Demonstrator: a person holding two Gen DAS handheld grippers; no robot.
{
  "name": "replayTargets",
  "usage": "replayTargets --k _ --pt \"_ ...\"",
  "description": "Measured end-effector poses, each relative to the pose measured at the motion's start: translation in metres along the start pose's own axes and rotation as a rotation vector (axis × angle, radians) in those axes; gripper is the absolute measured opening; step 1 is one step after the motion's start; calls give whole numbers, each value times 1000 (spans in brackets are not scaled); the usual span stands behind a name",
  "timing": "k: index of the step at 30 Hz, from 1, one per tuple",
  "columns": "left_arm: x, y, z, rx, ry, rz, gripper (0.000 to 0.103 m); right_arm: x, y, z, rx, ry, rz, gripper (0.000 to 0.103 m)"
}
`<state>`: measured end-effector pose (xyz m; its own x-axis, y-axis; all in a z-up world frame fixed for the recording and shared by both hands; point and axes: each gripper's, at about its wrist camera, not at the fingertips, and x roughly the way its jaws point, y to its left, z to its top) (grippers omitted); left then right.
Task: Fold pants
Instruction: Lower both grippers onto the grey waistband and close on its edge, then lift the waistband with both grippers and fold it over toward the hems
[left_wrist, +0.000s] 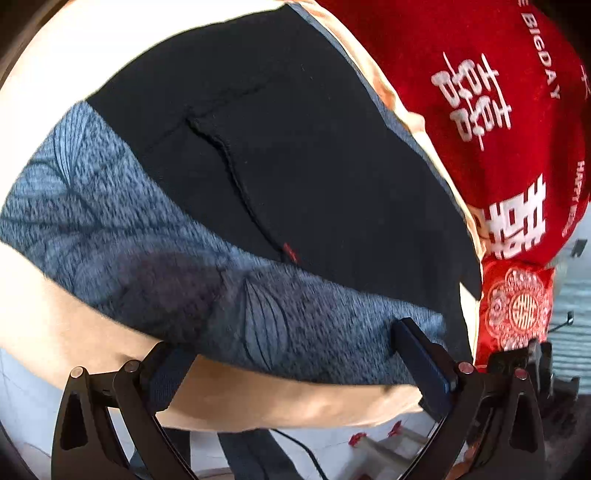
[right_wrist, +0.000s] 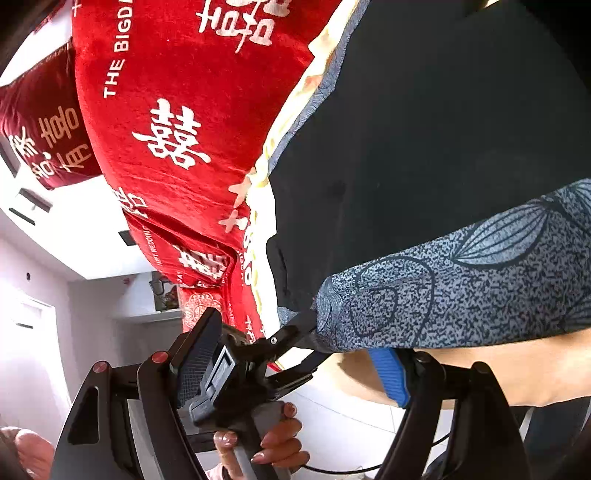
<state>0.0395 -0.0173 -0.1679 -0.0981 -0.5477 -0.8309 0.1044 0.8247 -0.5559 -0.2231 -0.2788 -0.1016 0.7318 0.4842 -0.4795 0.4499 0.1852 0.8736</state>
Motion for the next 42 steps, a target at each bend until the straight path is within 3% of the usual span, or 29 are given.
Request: replayTargets --k 4,7,10,13,15,18,21,27,33,42 --pt "-13 16 20 -63 -76 26 103 -1 -10 -4 -5 18 -29 81" --pt "-11 21 27 -68 -65 62 90 -1 -31 -6 29 8 -76 81" --pt "-8 15 24 15 -58 145 74 -8 -60 -8 94 -23 -112 75" --pt "-10 15 22 65 -57 199 53 -20 -86 -10 200 -64 -79 49" --pt "-13 20 25 75 -49 214 33 -25 -100 -12 287 -93 -33 14" --pt "-20 23 30 67 -28 205 22 -36 -104 -16 373 -145 -4 5" --pt "-37 6 33 121 -44 215 22 -50 -63 -11 239 -126 -101 5" --pt "-70 -37 46 197 -85 214 22 -69 4 26 23 -68 -203 5" --pt "-67 -85 93 245 -136 244 22 -54 49 112 -132 16 -277 5" --pt "6 -127 196 281 -229 347 22 4 34 255 -197 128 -378 7"
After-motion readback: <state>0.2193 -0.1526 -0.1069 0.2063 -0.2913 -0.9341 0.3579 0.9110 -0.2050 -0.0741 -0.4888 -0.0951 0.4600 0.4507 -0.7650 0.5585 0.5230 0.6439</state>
